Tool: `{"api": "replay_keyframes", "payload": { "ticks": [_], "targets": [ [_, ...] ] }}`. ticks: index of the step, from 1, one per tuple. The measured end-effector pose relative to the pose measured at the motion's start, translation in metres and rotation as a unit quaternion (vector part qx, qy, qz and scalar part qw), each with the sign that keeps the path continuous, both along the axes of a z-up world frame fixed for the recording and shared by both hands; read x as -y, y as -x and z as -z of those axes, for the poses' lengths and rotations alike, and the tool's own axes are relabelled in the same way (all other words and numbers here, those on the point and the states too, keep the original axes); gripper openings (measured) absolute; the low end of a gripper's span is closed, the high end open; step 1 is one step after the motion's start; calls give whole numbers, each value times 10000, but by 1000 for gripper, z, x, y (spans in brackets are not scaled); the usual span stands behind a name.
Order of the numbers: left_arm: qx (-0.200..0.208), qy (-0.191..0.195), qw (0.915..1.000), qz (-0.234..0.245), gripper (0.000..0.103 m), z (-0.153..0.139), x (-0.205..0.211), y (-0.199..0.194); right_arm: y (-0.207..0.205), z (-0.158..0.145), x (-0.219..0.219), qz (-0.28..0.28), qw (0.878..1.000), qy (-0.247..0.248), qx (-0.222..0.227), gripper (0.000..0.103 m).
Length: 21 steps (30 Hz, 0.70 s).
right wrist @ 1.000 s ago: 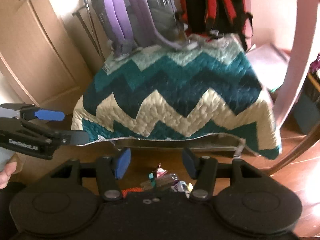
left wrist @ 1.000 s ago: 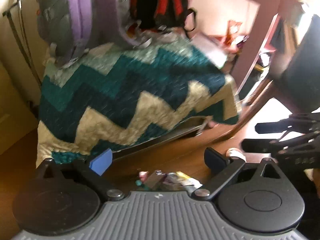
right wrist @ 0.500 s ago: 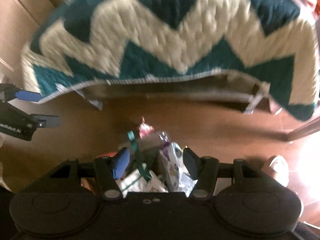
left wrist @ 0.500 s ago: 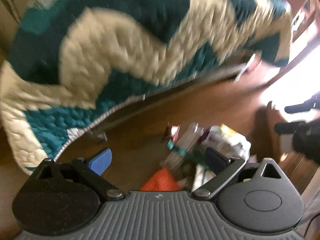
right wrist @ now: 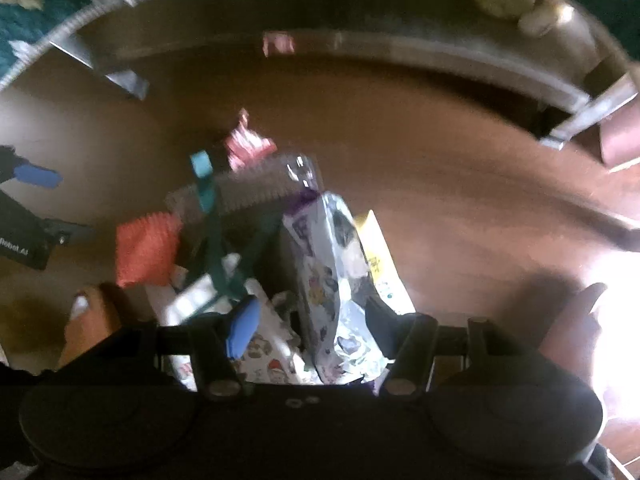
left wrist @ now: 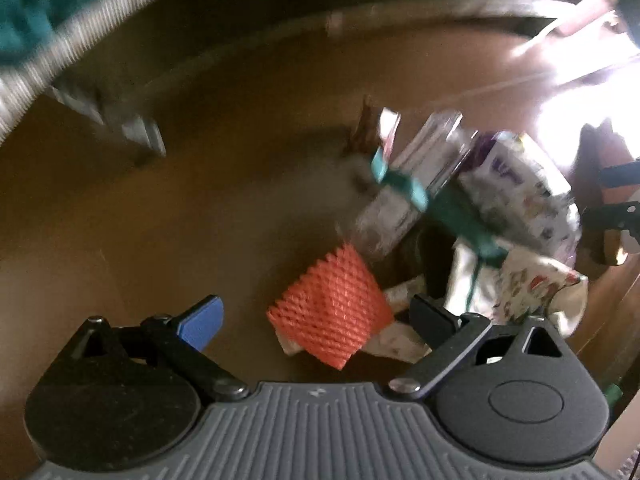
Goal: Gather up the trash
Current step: 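Lower the left tool onto the orange foam net and close on it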
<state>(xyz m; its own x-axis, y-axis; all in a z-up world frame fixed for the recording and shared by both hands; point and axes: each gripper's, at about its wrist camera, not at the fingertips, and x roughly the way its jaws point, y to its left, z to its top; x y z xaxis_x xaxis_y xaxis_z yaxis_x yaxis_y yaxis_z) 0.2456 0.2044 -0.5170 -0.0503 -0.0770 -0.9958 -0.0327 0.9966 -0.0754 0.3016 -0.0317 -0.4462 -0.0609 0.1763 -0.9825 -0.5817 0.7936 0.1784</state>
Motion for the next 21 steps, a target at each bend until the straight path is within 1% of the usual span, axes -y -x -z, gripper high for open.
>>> {"api": "replay_keyframes", "payload": {
  "ticks": [2, 5, 11, 14, 21],
  "targets": [
    [-216, 32, 9997, -146, 100, 19, -4, 4, -2, 15, -2, 72, 9997, 173, -141, 58],
    [-611, 216, 9958, -650, 100, 47, -14, 8, -2, 32, -5, 84, 9992, 259, -294, 57],
    [-1021, 496, 9864, -1189, 100, 86, -17, 13, -1, 57, -8, 127, 9982, 285, -517, 57],
    [-1089, 620, 9856, -1138, 100, 98, -11, 11, -3, 64, -8, 178, 9979, 283, -549, 56],
    [-1154, 612, 9858, -1053, 99, 116, 2, 10, -6, 77, -3, 256, 9968, 315, -695, 52]
  ]
}}
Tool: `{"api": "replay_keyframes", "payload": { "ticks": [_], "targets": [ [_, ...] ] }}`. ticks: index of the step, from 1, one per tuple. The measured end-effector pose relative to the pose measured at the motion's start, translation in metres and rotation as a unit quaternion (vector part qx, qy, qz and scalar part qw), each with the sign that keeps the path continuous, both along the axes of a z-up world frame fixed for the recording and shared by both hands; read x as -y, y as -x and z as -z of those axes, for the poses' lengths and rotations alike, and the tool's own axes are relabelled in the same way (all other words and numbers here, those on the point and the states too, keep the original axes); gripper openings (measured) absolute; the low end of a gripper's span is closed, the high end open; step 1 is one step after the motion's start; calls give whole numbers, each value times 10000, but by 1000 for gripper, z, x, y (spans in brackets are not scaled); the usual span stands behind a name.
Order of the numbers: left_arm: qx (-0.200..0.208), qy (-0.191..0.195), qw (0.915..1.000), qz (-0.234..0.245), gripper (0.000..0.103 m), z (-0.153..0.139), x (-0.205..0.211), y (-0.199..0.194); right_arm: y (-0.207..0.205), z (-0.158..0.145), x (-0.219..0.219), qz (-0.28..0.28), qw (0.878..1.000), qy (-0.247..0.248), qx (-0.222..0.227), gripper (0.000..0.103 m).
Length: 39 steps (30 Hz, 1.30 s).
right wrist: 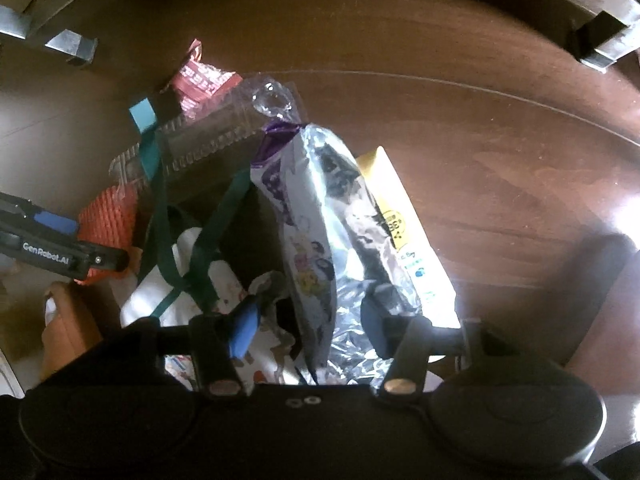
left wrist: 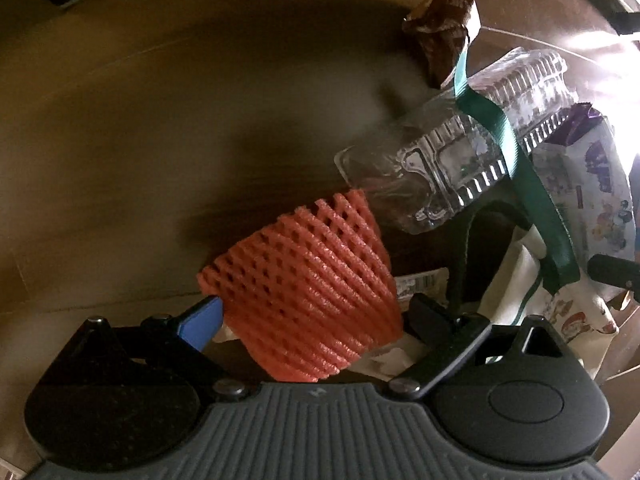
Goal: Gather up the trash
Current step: 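Lower the left tool onto the orange foam net and close on it, then grasp the silver snack bag with the right tool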
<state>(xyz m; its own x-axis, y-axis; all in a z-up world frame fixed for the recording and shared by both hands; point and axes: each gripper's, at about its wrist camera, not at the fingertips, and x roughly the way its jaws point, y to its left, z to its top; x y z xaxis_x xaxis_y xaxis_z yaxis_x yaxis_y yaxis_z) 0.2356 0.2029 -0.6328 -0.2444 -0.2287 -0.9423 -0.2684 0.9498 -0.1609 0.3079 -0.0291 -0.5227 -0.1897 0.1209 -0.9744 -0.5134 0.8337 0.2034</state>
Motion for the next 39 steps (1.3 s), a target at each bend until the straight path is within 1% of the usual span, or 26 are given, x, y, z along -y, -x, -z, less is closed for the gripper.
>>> {"api": "replay_keyframes", "payload": {
  "ticks": [1, 2, 3, 5, 6, 7, 9, 11, 12, 13, 14, 18, 21, 25, 29, 30, 32, 33, 35, 37, 39],
  "targets": [
    [4, -13, 10000, 6, 99, 1, 0, 0, 0, 1, 0, 5, 10000, -4, 5, 51],
    [15, -8, 10000, -7, 95, 3, -2, -1, 0, 2, 0, 25, 10000, -13, 8, 48],
    [27, -19, 10000, -19, 93, 3, -5, -3, 0, 3, 0, 42, 10000, -1, 19, 45],
    [50, -9, 10000, -62, 88, 4, -7, -3, 0, 5, 1, 48, 10000, 44, 28, 20],
    [57, -11, 9999, -107, 85, 4, -9, -3, -1, 6, 1, 51, 9999, 85, 53, 16],
    [58, -43, 9998, -183, 79, 3, -12, -3, -1, 6, 2, 60, 9999, 88, 65, 15],
    [57, -94, 9996, -278, 69, 1, -17, -2, -2, 6, 3, 93, 9999, 52, 71, 13],
    [61, -160, 9993, -323, 52, -2, -22, -1, -2, 4, 5, 82, 9999, 60, 133, 3],
    [62, -178, 9992, -363, 46, -3, -25, 0, -2, 2, 5, 78, 9998, 66, 163, 0],
    [49, -199, 9990, -396, 36, -4, -29, 1, -1, 0, 6, 64, 9997, 79, 200, 0],
    [40, -194, 9990, -402, 34, -6, -32, 2, -1, -3, 6, 47, 9997, 69, 244, 0],
    [175, -217, 9992, -297, 31, -20, -40, 0, 2, -22, 7, 35, 9992, -11, 408, 0],
    [247, -297, 9992, -133, 31, -39, -43, 3, 2, -41, 10, 105, 9984, -70, 543, 0],
    [379, -303, 9988, 102, 31, -76, -37, 3, 3, -76, 16, 197, 9968, -189, 750, 0],
    [730, -212, 9969, 200, 31, -117, -30, -3, 5, -110, 19, 121, 9943, -414, 973, 0],
    [840, -234, 9958, 282, 31, -127, -27, -6, 5, -114, 20, 71, 9943, -517, 934, 3],
    [1020, -319, 9935, 404, 31, -137, -24, -9, 5, -115, 20, -37, 9940, -602, 910, 27],
    [1081, -338, 9927, 414, 31, -142, -24, -6, 5, -113, 19, -126, 9936, -610, 939, 29],
    [1144, -372, 9919, 413, 31, -140, -24, -5, 6, -103, 15, -286, 9936, -494, 974, 31],
    [1106, -379, 9922, 429, 31, -133, -27, -3, 6, -90, 12, -320, 9947, -441, 867, 38],
    [1008, -390, 9933, 402, 31, -125, -24, 1, 5, -78, 10, -390, 9957, -376, 757, 40]
  ]
}}
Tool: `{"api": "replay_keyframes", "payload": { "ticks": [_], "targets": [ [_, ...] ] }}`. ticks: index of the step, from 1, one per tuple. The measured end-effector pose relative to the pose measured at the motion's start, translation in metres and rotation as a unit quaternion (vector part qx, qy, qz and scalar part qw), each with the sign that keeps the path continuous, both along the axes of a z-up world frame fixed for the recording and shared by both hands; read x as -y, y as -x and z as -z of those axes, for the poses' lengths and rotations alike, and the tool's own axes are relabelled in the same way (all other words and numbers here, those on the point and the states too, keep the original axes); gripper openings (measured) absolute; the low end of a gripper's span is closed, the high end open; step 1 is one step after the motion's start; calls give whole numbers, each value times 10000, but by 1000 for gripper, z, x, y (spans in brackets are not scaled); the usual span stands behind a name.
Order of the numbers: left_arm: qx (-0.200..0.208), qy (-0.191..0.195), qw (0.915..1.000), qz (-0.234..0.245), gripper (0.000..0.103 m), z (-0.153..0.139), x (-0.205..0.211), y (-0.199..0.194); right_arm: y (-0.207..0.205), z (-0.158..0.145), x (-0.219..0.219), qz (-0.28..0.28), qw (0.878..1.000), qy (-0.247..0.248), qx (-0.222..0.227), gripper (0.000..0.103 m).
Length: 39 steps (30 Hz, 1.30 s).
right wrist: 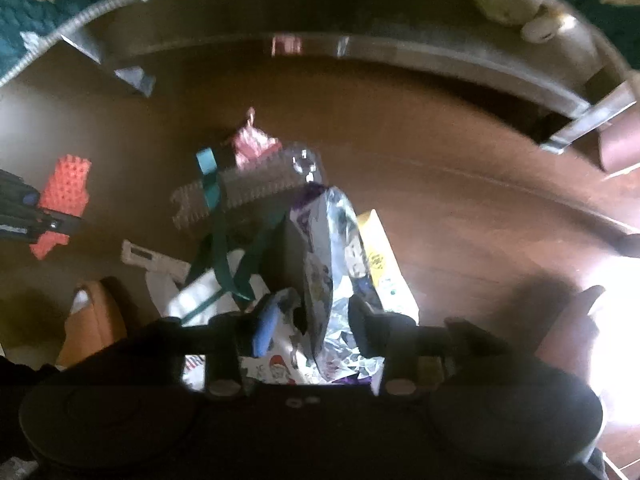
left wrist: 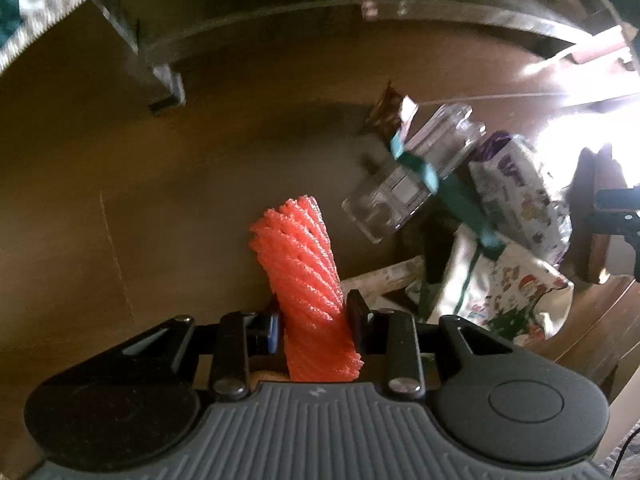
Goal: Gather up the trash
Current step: 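Grasp the silver snack bag with the right tool, then carry the orange net with the left tool while the right tool carries the silver bag to the bin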
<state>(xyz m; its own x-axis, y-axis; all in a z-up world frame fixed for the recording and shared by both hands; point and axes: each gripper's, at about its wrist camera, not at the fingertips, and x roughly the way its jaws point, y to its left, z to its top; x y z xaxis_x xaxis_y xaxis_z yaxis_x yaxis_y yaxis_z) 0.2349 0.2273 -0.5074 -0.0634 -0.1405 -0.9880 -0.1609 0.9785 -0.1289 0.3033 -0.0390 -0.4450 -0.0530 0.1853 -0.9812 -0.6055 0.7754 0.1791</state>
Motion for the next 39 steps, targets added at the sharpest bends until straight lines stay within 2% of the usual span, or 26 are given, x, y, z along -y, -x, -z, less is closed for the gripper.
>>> {"api": "replay_keyframes", "payload": {
  "ticks": [7, 9, 11, 14, 17, 20, 22, 23, 25, 28, 32, 39],
  "targets": [
    [-277, 254, 9988, -327, 31, 26, -9, 0, -17, 38, -8, -271, 9994, 176, -139, 42],
    [-303, 313, 9986, -292, 31, 31, -5, 0, -19, 48, -12, -447, 9985, 184, -259, 42],
    [-324, 343, 9987, -190, 31, 34, 2, 0, -17, 54, -17, -668, 9973, 261, -167, 43],
    [-349, 403, 9985, -89, 31, 36, 10, 0, -13, 60, -21, -696, 9971, 172, -255, 43],
    [-343, 421, 9985, 4, 31, 38, 15, 0, -7, 65, -28, -829, 9961, 285, -5, 43],
    [-357, 460, 9983, 24, 31, 40, 17, 1, -5, 67, -33, -826, 9965, 161, -3, 45],
    [-374, 476, 9982, 11, 31, 41, 18, 1, -5, 71, -38, -803, 9965, 106, -192, 39],
    [-378, 478, 9981, -8, 31, 41, 17, 1, -2, 74, -43, -909, 9955, 211, -168, 30],
    [-370, 463, 9982, -29, 31, 42, 17, 1, 7, 77, -52, -1264, 9911, 414, 58, 1],
    [-338, 459, 9984, -63, 31, 42, 15, 0, 10, 76, -51, -1333, 9904, 352, 84, 0],
    [-270, 511, 9983, -73, 31, 40, 13, 0, 13, 65, -48, -1324, 9896, 449, 331, 0],
    [24, 557, 9984, 124, 31, 9, 15, -7, 8, 9, -31, -797, 9942, 317, 651, 0]
  ]
}}
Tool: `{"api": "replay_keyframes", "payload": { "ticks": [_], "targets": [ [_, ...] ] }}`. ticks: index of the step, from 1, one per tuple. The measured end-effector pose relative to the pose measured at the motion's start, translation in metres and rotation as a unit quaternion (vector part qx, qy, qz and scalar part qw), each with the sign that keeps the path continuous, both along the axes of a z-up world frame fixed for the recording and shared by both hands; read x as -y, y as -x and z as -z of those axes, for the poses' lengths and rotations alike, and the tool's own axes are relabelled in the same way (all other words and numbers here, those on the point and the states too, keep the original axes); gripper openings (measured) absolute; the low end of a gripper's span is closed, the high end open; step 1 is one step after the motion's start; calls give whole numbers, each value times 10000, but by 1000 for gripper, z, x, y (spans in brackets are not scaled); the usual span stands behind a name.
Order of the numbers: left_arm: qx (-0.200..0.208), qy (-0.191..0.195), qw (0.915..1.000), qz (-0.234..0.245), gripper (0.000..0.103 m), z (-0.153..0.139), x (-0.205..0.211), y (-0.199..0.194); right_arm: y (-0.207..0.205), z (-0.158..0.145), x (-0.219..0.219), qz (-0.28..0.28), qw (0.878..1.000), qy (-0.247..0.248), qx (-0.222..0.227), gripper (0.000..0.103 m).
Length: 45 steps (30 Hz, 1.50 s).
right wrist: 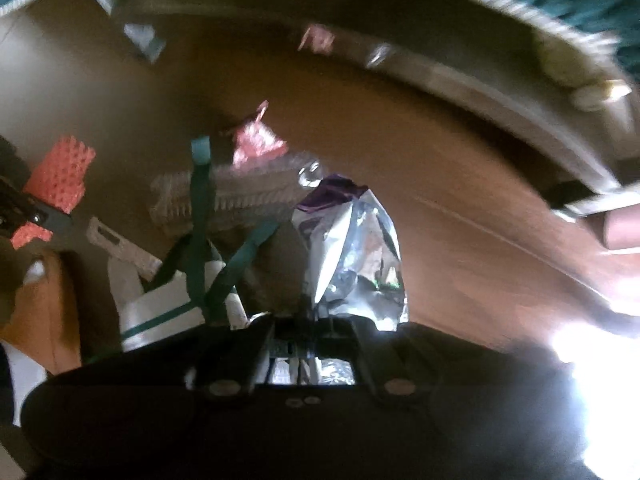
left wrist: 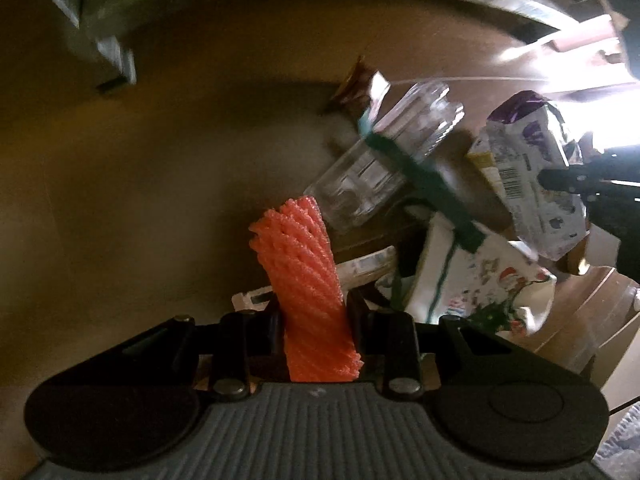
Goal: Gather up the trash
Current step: 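Carry the orange net with the left tool while the right tool carries the silver bag to the bin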
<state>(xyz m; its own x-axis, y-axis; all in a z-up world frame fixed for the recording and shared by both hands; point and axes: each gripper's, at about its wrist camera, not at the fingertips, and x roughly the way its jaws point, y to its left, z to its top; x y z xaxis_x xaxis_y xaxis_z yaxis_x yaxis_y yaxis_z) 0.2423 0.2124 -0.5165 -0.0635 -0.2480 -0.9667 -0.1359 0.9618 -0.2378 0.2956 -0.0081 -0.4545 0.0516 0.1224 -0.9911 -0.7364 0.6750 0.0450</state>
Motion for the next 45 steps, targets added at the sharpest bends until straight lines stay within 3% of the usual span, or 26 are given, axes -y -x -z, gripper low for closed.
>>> {"api": "replay_keyframes", "payload": {
  "ticks": [5, 10, 19, 29, 34, 45],
  "targets": [
    [362, -28, 9985, 421, 31, -52, 10, -14, -1, -68, 19, 429, 9985, -271, 229, 0],
    [985, -115, 9914, 856, 31, -127, 36, -29, 4, -146, 38, 748, 9928, -730, 592, 0],
    [2061, -417, 9743, 812, 31, -263, 96, -21, 34, -273, 76, 914, 9750, -1487, 1372, 0],
    [3006, -732, 9473, 826, 31, -397, 163, 5, 88, -407, 138, 1050, 9437, -2086, 2344, 0],
    [3526, -848, 9265, 1002, 32, -459, 210, 14, 102, -460, 186, 1239, 9213, -2315, 2869, 0],
    [4489, -552, 8814, 1362, 32, -578, 331, -4, 102, -558, 296, 1802, 8677, -2667, 3787, 0]
  ]
}}
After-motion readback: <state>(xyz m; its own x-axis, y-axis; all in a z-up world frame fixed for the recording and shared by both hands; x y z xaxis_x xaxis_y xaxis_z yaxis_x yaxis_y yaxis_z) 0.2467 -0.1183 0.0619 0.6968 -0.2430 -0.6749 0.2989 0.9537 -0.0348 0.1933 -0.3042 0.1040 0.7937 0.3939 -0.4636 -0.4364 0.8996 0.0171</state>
